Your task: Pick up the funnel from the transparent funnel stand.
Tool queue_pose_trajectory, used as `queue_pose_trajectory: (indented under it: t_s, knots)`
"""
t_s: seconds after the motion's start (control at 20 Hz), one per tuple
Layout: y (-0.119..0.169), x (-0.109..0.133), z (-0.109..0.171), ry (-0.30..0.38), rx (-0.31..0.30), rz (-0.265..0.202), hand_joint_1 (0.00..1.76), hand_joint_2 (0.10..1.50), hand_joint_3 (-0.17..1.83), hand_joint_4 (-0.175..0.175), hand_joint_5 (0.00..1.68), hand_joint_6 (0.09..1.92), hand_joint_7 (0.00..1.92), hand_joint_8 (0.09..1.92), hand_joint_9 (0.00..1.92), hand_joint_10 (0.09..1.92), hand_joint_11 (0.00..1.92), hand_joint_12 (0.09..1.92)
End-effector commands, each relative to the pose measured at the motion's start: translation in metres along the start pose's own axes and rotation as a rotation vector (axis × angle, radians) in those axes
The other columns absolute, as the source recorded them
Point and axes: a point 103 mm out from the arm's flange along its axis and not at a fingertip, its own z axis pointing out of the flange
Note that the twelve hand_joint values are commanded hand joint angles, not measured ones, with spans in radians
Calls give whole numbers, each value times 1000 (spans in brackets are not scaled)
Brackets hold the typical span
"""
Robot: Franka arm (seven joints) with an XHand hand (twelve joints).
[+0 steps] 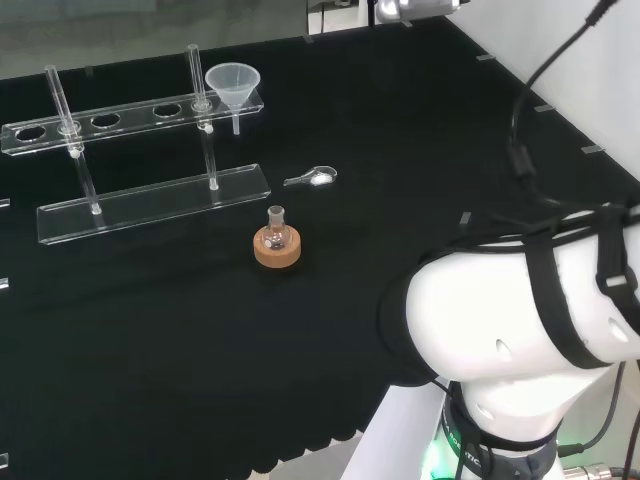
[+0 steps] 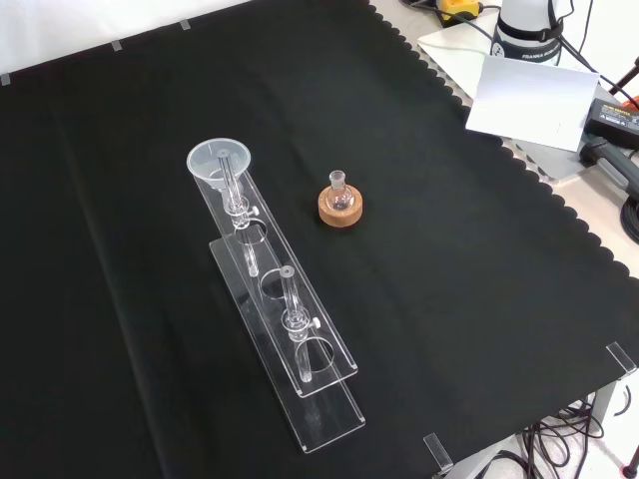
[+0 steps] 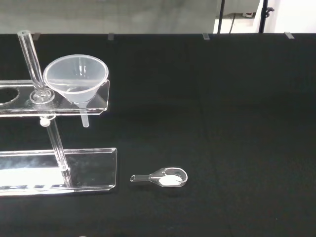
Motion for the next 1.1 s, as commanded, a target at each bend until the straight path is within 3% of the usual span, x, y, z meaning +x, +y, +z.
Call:
queue_pose_trajectory:
  t_s: [0.05,0.55,1.1]
  knots:
    - [42,19,6,-52,36,-17,46,1174,302,41,138,87,6,197,113,614,122,1348]
    - [119,36,33,-63,140,-71,347,974,227,36,111,87,45,256,173,649,154,1385]
    - [170,56,77,-63,272,-92,536,813,225,37,64,87,1,332,151,742,286,1482]
